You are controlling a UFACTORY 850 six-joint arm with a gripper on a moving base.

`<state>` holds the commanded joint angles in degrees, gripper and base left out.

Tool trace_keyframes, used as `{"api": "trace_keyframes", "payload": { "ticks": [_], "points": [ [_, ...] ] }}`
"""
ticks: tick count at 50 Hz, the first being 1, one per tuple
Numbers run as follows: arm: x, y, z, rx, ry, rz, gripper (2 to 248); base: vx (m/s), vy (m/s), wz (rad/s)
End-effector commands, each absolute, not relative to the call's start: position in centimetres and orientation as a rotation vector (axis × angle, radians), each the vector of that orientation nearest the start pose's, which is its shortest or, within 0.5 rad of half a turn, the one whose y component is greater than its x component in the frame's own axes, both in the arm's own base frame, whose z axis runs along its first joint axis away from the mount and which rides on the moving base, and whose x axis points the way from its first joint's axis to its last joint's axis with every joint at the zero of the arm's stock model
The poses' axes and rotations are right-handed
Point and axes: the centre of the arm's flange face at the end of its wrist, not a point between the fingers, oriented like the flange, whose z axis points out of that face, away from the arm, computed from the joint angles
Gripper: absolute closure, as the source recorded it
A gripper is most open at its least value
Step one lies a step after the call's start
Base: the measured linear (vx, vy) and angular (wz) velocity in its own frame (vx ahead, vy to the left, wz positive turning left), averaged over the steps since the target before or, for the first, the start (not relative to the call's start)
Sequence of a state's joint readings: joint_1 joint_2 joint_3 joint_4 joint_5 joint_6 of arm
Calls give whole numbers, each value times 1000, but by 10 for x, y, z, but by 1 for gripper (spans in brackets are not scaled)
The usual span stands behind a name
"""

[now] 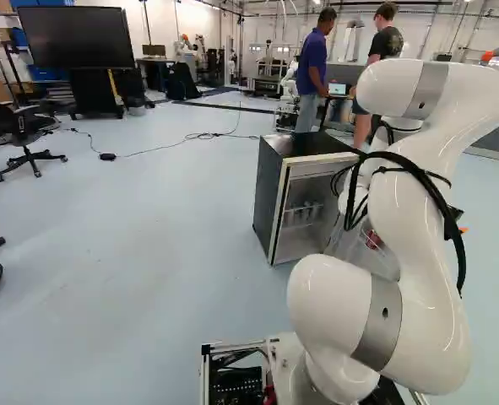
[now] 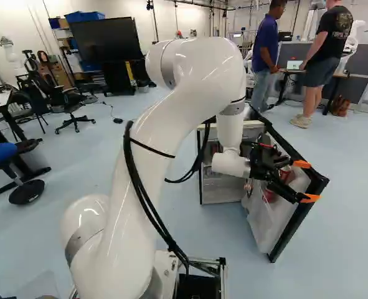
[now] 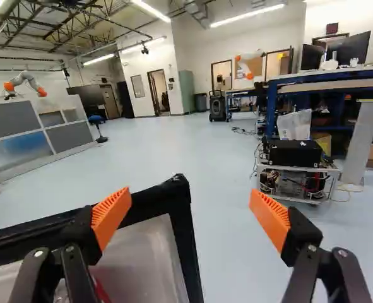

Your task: Grab a drink from the fridge

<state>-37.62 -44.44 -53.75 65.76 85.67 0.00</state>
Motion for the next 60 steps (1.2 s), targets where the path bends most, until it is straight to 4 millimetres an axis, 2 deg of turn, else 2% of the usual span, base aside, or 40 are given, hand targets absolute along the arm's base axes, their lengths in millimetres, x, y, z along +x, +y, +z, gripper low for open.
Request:
{"api": "trace_keyframes", "payload": {
  "ticks": [41, 50, 60],
  "points": [
    [423, -475, 233, 791, -1451, 1231, 3, 0, 0, 0],
    [425, -479, 232, 783, -1453, 1235, 3, 0, 0, 0],
    [413, -469, 234, 803, -1450, 1214, 3, 0, 0, 0]
  ]
}}
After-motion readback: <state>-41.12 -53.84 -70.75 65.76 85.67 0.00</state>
